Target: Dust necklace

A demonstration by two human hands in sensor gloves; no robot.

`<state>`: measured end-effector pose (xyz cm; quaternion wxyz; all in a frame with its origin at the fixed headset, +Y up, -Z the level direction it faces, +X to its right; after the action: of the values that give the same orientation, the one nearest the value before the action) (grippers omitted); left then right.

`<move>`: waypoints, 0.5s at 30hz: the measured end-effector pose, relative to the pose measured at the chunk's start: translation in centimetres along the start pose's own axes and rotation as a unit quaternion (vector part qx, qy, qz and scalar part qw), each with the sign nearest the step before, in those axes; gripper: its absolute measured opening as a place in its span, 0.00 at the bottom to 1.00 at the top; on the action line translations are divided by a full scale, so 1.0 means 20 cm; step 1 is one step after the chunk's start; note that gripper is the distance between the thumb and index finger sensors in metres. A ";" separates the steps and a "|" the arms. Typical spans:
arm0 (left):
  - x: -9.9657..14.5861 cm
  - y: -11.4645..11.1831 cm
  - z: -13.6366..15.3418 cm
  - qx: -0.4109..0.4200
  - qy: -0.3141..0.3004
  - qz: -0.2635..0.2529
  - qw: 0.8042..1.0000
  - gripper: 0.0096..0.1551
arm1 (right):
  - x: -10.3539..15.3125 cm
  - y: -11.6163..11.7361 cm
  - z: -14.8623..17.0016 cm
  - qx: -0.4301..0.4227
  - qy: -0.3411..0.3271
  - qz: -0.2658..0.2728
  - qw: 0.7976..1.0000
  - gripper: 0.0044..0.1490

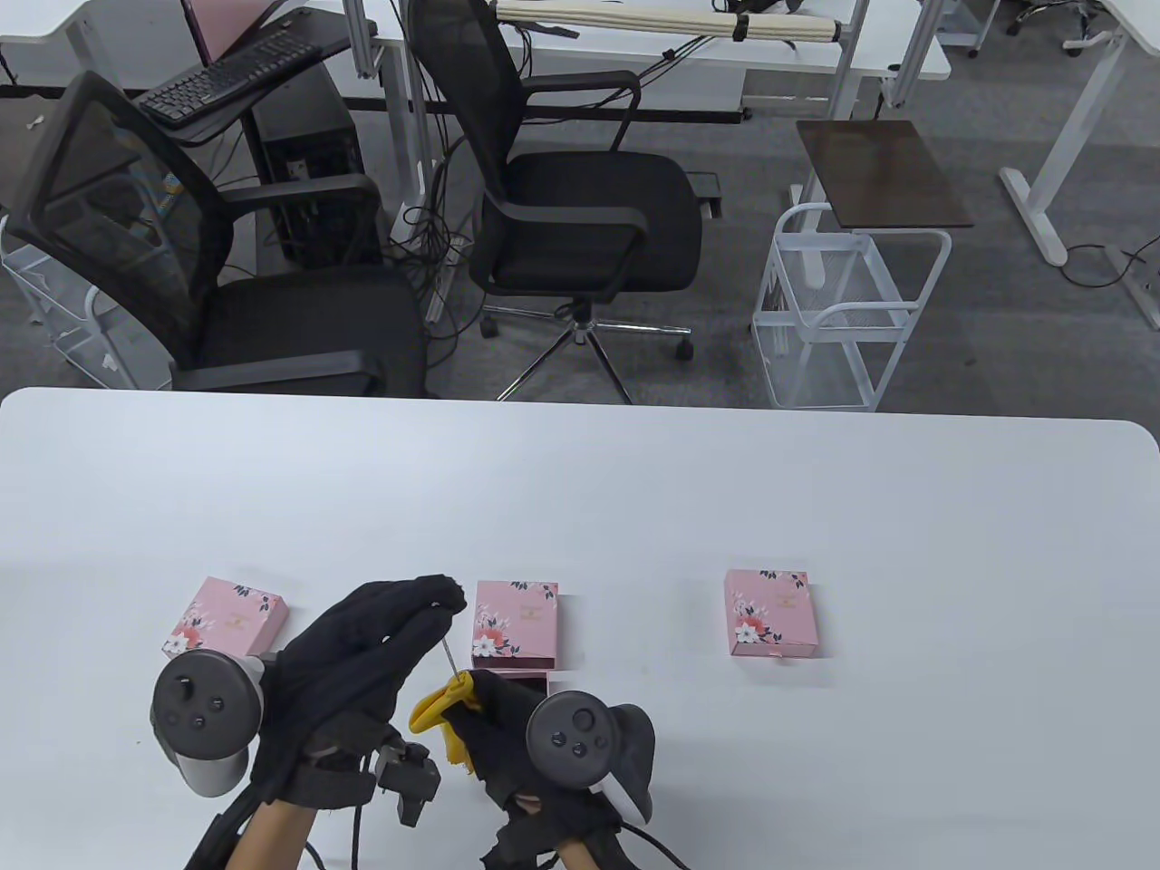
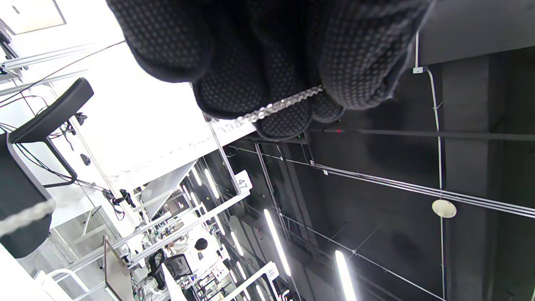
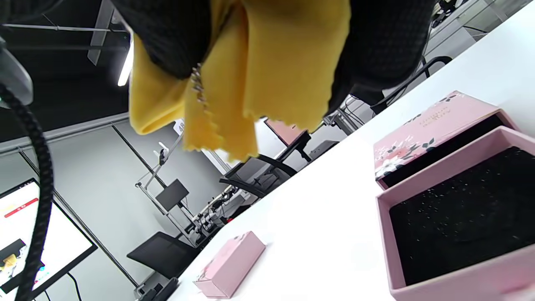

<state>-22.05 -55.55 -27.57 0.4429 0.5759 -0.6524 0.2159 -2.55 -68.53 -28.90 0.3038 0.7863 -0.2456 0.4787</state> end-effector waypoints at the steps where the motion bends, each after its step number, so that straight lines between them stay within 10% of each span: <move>1: 0.00 0.00 0.00 0.002 0.000 -0.001 1.000 0.18 | 0.00 0.00 0.00 0.005 -0.001 -0.004 1.000 0.26; 15: -0.02 0.08 0.01 0.013 0.007 -0.029 0.999 0.18 | 0.02 0.01 0.00 0.080 0.009 -0.001 0.997 0.26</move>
<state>-23.64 -55.20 -27.61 0.4461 0.5983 -0.6298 0.2154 -2.50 -68.62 -28.55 0.2432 0.8036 -0.2031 0.5038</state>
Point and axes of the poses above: the tracker on the back of each hand, its own z axis roughly to the little-finger side, its own x axis roughly from the fingertips to the wrist, y = z × x, the point moved 3 cm from there along -x, roughly from the wrist to the fingertips, and after that the axes turned 8 degrees about -z, right-handed, at the moved point
